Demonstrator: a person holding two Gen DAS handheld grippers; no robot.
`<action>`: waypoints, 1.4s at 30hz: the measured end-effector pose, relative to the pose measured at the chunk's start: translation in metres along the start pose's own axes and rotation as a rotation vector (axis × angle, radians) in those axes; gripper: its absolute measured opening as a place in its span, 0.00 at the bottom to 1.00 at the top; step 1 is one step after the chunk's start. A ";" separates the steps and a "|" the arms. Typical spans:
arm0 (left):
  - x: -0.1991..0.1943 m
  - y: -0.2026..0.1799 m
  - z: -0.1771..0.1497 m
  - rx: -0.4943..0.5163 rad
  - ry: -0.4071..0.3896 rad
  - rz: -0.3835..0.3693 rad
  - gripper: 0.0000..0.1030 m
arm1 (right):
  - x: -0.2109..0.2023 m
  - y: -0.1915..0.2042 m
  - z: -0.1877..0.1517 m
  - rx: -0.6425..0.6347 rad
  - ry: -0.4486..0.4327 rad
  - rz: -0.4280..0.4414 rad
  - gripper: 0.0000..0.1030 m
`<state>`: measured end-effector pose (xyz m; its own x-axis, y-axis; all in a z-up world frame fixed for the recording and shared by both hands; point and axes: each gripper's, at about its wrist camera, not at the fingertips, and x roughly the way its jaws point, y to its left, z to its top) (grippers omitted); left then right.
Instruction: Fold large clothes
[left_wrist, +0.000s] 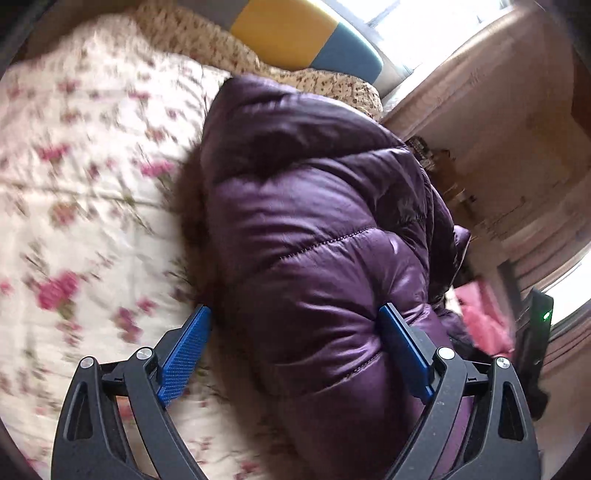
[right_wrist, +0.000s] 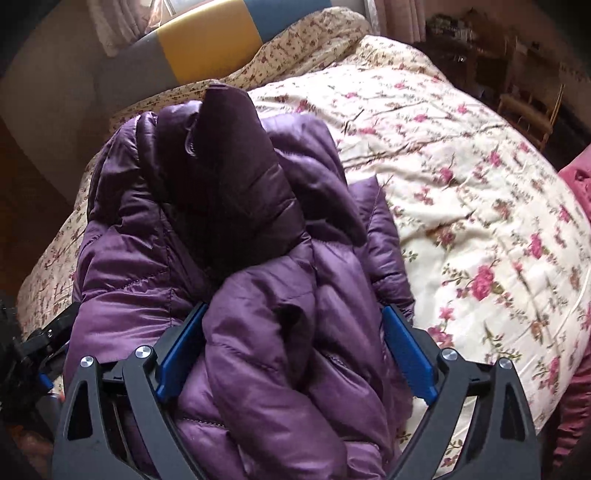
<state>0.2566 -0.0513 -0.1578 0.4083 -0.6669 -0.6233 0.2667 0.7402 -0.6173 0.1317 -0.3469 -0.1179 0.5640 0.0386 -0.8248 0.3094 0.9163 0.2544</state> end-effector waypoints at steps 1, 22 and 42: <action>0.004 -0.001 0.000 -0.009 0.011 -0.016 0.88 | 0.001 -0.001 0.000 0.000 0.005 0.011 0.86; -0.065 0.000 -0.008 0.112 -0.036 -0.034 0.52 | -0.022 0.086 -0.034 -0.200 0.001 0.178 0.25; -0.182 0.059 -0.074 0.073 -0.172 0.273 0.54 | -0.011 0.213 -0.118 -0.420 -0.058 0.018 0.31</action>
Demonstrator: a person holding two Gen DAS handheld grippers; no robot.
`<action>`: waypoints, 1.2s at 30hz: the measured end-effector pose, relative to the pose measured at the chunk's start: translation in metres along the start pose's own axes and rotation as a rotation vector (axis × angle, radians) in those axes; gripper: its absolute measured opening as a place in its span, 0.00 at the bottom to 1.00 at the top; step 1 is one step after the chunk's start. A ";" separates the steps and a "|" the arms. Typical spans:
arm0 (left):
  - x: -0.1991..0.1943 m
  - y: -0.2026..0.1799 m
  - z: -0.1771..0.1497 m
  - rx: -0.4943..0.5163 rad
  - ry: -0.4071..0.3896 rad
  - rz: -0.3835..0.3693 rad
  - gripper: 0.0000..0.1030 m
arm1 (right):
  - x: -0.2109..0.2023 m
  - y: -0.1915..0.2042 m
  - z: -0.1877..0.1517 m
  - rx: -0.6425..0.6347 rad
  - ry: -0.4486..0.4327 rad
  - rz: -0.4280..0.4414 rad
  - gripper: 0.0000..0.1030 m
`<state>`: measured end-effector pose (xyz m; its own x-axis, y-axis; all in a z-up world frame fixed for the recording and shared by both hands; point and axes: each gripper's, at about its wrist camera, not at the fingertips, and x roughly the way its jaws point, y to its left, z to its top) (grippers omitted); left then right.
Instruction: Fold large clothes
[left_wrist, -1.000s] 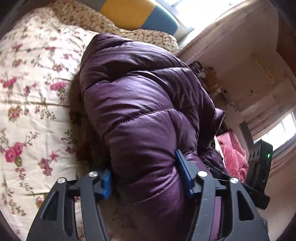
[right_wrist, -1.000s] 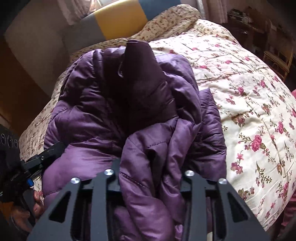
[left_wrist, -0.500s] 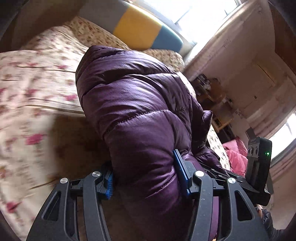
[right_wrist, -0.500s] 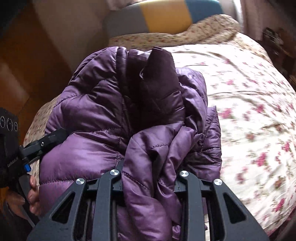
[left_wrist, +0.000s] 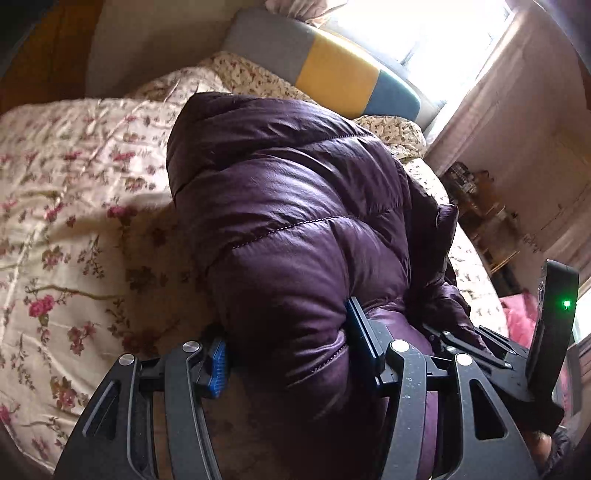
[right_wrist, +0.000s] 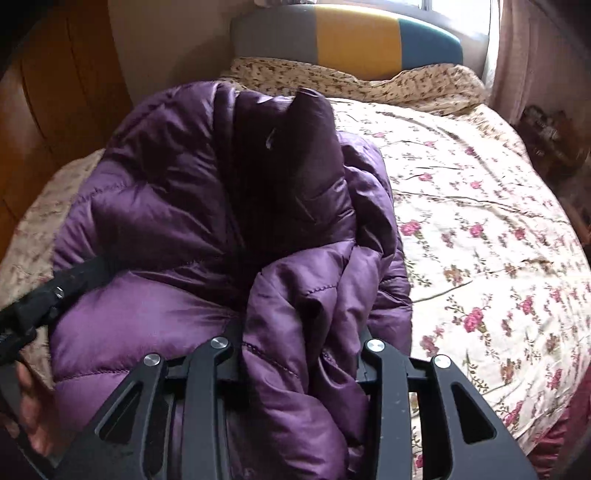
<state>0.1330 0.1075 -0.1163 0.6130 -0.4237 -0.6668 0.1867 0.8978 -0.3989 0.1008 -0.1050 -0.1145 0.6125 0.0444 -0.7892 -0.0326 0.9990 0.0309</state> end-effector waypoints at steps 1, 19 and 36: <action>0.004 0.000 0.004 0.007 -0.001 0.006 0.54 | 0.005 0.001 -0.002 -0.015 -0.005 -0.018 0.31; -0.019 -0.003 0.002 0.025 -0.121 0.147 0.64 | -0.007 0.005 -0.006 0.021 -0.097 -0.103 0.59; -0.007 -0.003 0.064 0.062 -0.185 0.255 0.64 | -0.030 0.039 0.084 0.095 -0.175 -0.194 0.40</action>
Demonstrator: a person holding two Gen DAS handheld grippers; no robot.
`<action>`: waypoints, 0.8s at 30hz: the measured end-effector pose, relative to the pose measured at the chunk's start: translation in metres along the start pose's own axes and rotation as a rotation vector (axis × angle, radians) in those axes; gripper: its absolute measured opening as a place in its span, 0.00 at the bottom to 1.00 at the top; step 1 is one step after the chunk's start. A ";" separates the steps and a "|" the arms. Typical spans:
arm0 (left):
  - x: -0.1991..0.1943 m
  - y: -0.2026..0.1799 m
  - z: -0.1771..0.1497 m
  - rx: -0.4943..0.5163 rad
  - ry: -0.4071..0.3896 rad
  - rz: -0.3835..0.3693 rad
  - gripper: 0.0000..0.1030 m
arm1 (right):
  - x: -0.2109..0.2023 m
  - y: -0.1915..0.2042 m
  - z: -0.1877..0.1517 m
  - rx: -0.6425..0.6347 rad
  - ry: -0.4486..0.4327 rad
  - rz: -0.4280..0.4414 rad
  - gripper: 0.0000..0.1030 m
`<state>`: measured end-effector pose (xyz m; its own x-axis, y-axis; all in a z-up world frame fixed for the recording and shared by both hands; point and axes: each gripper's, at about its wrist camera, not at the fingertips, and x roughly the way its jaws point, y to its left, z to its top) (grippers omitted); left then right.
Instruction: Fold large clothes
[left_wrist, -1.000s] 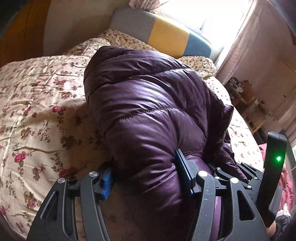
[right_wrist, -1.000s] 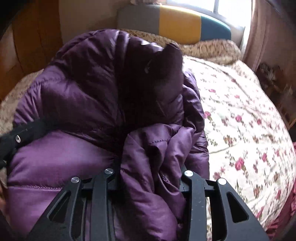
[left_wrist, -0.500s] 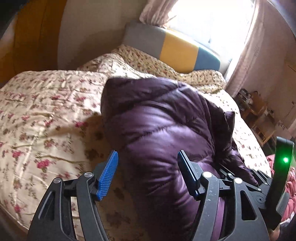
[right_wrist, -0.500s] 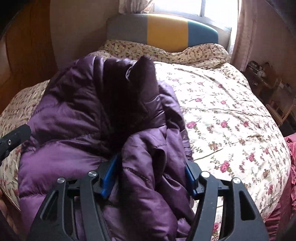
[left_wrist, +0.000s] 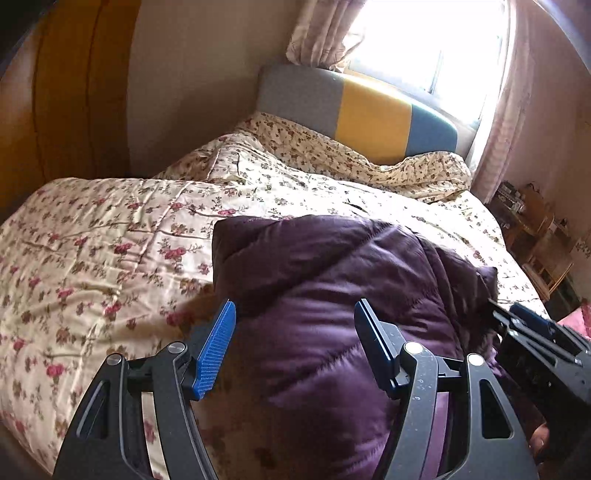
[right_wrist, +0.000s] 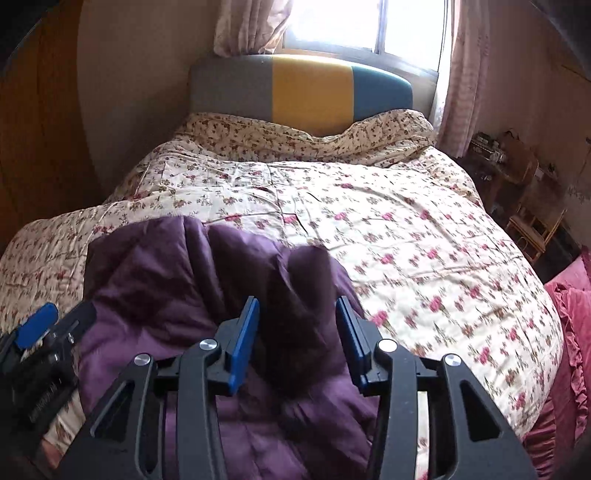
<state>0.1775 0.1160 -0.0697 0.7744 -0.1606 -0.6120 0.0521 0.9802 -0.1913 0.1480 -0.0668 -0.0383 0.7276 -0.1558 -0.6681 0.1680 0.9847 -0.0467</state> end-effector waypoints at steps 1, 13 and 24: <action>0.003 0.000 0.002 0.001 0.001 0.001 0.64 | 0.007 0.003 0.003 0.002 0.012 0.001 0.40; 0.051 -0.011 0.008 0.044 0.069 -0.005 0.64 | 0.075 -0.001 -0.014 -0.032 0.126 -0.067 0.36; 0.091 -0.031 -0.012 0.157 0.108 -0.004 0.64 | 0.111 -0.004 -0.037 -0.043 0.120 -0.118 0.36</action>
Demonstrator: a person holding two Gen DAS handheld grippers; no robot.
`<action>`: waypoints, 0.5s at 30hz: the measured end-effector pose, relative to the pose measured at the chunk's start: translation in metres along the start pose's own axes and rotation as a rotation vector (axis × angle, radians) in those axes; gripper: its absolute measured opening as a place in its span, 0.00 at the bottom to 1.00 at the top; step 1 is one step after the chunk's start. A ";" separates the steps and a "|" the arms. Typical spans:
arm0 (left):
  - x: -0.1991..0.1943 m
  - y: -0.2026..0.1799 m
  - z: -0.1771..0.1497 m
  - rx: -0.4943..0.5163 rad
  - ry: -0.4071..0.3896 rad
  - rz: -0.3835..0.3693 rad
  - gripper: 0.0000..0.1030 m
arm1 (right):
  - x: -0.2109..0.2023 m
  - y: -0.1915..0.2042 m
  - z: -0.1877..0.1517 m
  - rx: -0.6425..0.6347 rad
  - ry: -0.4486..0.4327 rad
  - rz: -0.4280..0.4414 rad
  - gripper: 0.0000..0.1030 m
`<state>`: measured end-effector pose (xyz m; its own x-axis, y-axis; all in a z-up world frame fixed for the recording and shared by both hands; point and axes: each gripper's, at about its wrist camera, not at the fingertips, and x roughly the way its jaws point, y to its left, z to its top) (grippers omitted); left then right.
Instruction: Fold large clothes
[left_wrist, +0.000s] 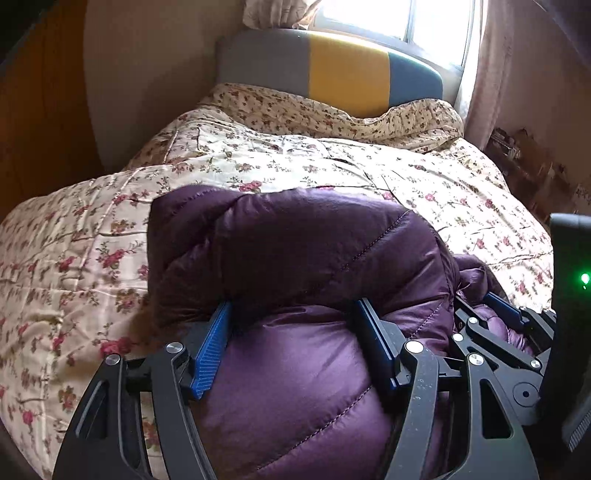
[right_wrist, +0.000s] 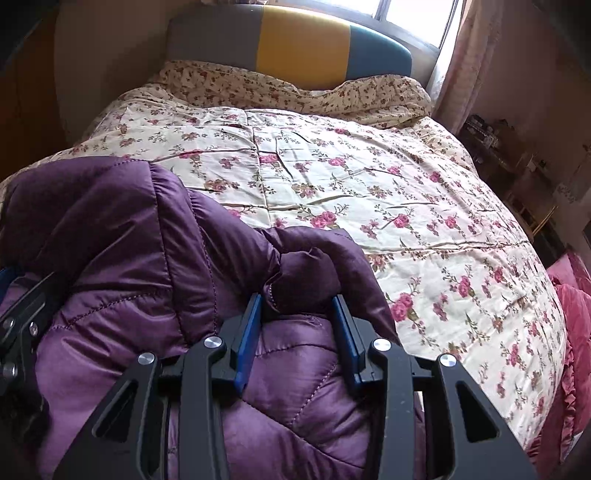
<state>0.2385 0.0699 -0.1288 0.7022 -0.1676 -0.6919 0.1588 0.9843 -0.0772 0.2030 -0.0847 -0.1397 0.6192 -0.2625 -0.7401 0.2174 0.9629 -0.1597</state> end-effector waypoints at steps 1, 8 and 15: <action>0.002 -0.001 -0.003 -0.007 -0.007 0.006 0.64 | 0.003 0.000 0.000 0.006 -0.002 0.004 0.36; -0.002 -0.001 -0.004 -0.036 -0.017 0.022 0.66 | -0.001 -0.015 0.003 0.052 -0.004 0.082 0.37; -0.041 0.003 -0.009 -0.100 -0.050 0.043 0.78 | -0.026 -0.038 0.005 0.091 -0.028 0.171 0.56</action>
<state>0.2041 0.0803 -0.1069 0.7410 -0.1257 -0.6596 0.0597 0.9908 -0.1217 0.1823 -0.1146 -0.1115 0.6735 -0.0986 -0.7326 0.1736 0.9844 0.0271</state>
